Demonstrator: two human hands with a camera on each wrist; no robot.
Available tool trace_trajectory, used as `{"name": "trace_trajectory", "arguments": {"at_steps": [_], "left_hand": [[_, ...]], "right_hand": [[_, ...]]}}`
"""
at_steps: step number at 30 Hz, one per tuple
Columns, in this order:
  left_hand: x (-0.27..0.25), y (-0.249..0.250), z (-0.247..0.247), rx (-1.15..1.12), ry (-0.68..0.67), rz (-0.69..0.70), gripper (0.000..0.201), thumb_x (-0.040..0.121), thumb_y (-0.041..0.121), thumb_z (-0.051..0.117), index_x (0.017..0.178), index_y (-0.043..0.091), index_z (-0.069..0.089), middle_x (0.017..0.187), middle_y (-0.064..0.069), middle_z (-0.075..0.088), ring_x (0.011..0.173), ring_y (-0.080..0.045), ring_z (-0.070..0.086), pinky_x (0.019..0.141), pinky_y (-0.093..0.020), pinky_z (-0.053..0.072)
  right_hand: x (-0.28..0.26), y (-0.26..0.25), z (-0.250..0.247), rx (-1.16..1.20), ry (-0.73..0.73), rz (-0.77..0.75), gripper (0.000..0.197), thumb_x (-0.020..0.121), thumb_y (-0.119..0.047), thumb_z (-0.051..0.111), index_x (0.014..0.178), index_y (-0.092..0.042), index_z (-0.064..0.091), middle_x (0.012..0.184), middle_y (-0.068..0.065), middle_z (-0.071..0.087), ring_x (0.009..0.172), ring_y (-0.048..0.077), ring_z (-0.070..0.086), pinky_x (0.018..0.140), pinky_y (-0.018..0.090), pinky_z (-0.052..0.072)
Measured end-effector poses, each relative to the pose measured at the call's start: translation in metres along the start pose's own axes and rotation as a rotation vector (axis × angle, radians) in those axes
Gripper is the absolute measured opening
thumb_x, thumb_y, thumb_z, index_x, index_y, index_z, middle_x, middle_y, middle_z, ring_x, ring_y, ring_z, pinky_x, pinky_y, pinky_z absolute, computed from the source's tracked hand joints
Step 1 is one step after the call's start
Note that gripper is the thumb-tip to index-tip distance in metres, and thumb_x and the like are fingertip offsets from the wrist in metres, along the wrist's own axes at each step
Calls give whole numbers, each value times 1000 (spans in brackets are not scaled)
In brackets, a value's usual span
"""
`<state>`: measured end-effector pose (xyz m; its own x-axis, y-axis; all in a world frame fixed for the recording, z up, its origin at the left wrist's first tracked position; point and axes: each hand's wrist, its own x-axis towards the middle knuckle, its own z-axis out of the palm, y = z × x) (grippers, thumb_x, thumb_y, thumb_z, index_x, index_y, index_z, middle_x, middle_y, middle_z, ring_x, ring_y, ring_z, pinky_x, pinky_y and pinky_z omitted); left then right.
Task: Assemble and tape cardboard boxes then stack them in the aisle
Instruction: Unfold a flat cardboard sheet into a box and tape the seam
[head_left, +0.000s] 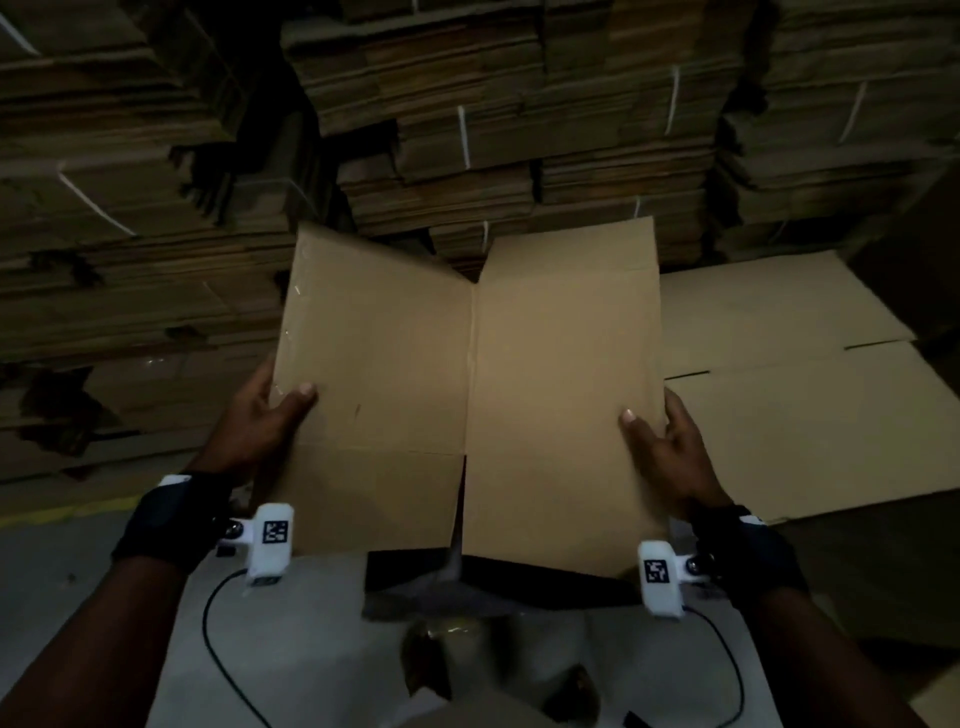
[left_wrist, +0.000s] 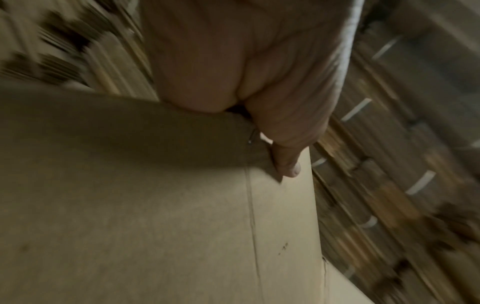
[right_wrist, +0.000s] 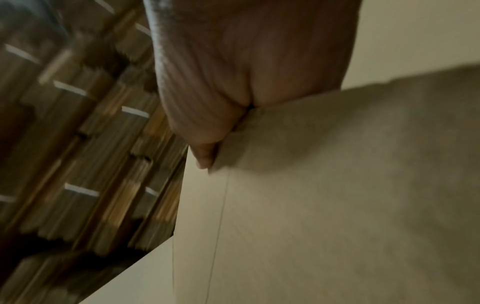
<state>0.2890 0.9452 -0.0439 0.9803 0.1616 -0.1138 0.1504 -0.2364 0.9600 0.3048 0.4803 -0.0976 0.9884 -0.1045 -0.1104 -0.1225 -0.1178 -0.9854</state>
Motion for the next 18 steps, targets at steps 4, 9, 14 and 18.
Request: {"name": "trace_trajectory", "arguments": {"at_steps": [4,9,14,18], "left_hand": [[14,30,71,-92,-85,34,43,99,26,63,140,34,54,127,-4,70,113,-29,68,95,-52,54],[46,70,172,36,-272,135,53,95,34,66,143,43,49,130,5,67,114,-17,67,90,-43,56],[89,115,277,155,-448,200,51,95,32,66,139,50,48,125,13,67,107,-9,68,83,-33,58],[136,140,357,236,-601,311,48,97,21,64,137,45,51,123,16,68,103,2,66,94,-38,54]], "right_hand": [[-23,-5,-70,52,114,-36,37,100,-24,64,134,-32,54,121,-7,71,108,12,70,97,43,56],[-57,10,-161,91,313,-30,35,99,-25,65,131,-37,58,124,-6,71,114,16,68,101,53,53],[-86,24,-228,124,517,41,36,97,-34,67,119,-60,56,126,-8,68,115,19,67,99,57,54],[-92,37,-255,178,677,66,42,100,-25,63,140,-30,51,130,-3,65,117,17,65,104,54,51]]}}
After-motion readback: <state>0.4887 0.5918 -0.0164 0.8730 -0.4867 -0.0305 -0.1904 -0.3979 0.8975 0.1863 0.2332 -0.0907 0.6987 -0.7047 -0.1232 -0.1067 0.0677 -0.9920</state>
